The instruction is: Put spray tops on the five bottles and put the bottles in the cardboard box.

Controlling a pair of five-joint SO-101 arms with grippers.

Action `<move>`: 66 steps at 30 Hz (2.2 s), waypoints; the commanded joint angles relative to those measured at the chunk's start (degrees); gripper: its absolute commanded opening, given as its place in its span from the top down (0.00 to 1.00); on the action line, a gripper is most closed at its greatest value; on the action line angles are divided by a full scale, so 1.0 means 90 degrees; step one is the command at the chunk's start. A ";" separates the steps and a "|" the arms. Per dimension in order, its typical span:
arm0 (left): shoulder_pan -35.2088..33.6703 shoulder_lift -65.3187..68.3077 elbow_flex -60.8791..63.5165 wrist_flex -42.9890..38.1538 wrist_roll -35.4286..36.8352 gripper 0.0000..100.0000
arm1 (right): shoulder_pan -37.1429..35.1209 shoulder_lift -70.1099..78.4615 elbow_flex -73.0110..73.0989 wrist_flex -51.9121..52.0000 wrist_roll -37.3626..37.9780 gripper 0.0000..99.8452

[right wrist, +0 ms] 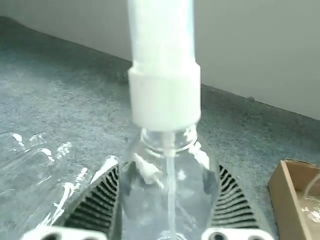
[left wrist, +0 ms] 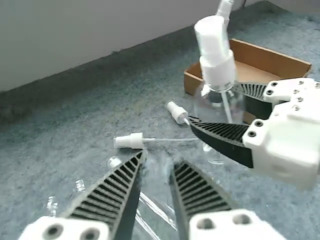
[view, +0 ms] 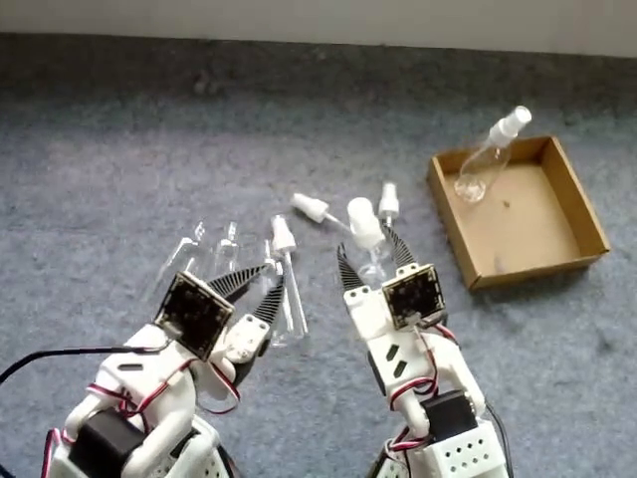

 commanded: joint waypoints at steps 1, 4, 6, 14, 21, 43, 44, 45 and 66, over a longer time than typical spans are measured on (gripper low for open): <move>-0.1001 -0.0444 -0.0103 0.0215 -0.0049 0.99 | 0.0435 -0.0083 -0.0132 0.0005 0.0049 0.89; -0.1548 -0.0611 -0.0103 0.0469 -0.0049 1.00 | 0.0503 -0.0073 -0.0337 0.0190 0.0078 0.89; -0.1802 -0.0640 -0.0103 0.0674 -0.0059 1.00 | 0.0503 -0.0073 -0.0737 0.0503 0.0068 0.89; -0.3033 -0.0659 -0.0073 0.0850 -0.0039 1.00 | 0.0972 -0.0063 -0.2505 0.1333 0.0059 0.89; -0.3814 -0.0659 -0.0054 0.1768 -0.0059 1.00 | 0.1705 0.0943 -0.3023 0.1363 0.0049 0.89; -0.3873 -0.0659 0.2535 0.1651 -0.0059 1.00 | 0.4352 0.4547 -0.4567 -0.1206 0.0039 0.89; -0.3873 -0.0659 0.2574 0.1651 -0.0059 1.00 | 0.4440 0.4752 -0.4567 -0.1382 0.0039 0.89; -0.3873 -0.0659 0.2613 0.1651 -0.0059 1.00 | 0.4527 0.4987 -0.4567 -0.1587 0.0039 0.89; -0.3873 -0.0659 0.2965 0.1641 -0.0059 0.99 | 0.4967 0.9392 -0.4674 -0.5621 0.0039 0.89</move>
